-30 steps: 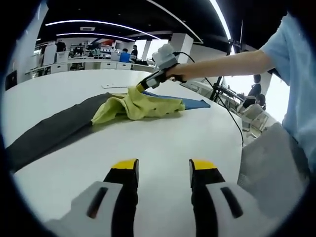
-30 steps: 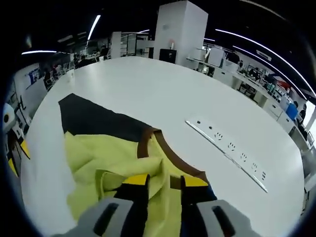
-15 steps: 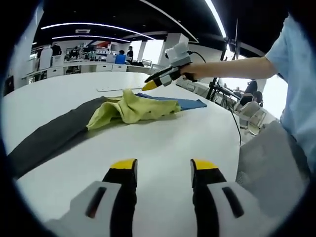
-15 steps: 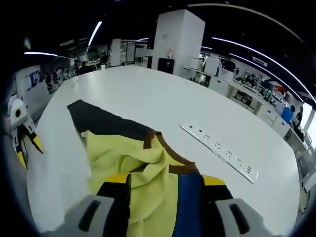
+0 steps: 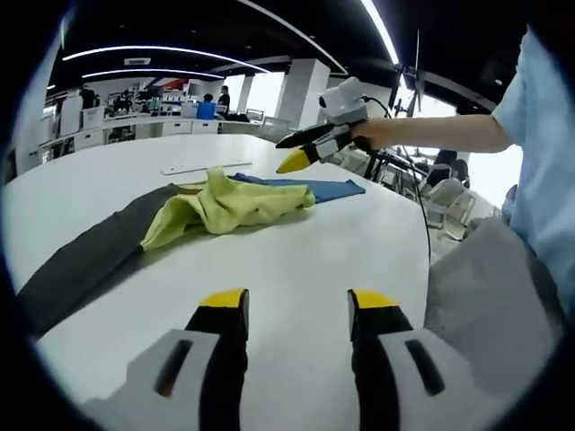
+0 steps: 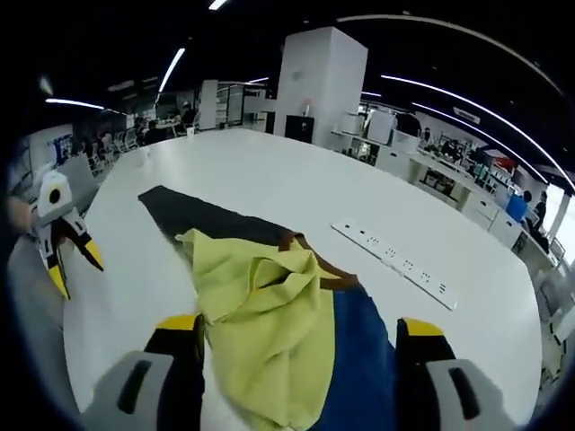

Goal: Fold the garment on the visible template until the final outline fits inside the template.

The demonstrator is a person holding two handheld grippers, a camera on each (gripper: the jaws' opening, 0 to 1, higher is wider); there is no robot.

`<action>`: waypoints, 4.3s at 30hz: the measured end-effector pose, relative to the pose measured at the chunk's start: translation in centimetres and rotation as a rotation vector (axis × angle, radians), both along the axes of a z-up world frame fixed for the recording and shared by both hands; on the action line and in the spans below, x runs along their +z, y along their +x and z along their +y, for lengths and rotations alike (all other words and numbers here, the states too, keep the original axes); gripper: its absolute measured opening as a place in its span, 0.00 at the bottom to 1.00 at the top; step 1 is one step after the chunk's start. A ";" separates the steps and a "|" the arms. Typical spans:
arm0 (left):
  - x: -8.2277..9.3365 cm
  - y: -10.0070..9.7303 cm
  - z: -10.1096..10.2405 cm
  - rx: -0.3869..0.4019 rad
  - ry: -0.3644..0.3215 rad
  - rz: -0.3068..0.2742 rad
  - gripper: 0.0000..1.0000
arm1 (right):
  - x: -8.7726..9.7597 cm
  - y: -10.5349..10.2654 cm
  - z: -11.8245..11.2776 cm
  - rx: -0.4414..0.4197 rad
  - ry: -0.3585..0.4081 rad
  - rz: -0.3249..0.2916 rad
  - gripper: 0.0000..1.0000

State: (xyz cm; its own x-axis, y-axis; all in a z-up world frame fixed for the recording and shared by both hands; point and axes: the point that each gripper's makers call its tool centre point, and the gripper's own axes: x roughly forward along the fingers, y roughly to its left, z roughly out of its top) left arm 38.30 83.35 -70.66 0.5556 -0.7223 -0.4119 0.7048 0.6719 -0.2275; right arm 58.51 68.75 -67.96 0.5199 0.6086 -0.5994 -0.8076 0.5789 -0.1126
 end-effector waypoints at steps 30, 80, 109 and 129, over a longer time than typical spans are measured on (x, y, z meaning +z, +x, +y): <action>-0.4 9.6 -4.0 -0.111 0.287 -0.118 0.53 | -1.0 -4.1 -2.1 -0.003 0.013 0.038 1.00; 0.1 18.2 -4.1 -0.015 0.442 -0.249 0.00 | -0.8 -7.8 1.0 0.019 0.118 0.033 0.67; 1.0 17.4 -1.0 0.058 0.407 -0.211 0.00 | -7.2 -4.9 8.2 0.145 -0.310 -0.195 0.03; 1.4 16.3 0.9 0.072 0.410 -0.204 0.00 | -3.9 -6.7 4.9 0.066 -0.217 -0.152 0.00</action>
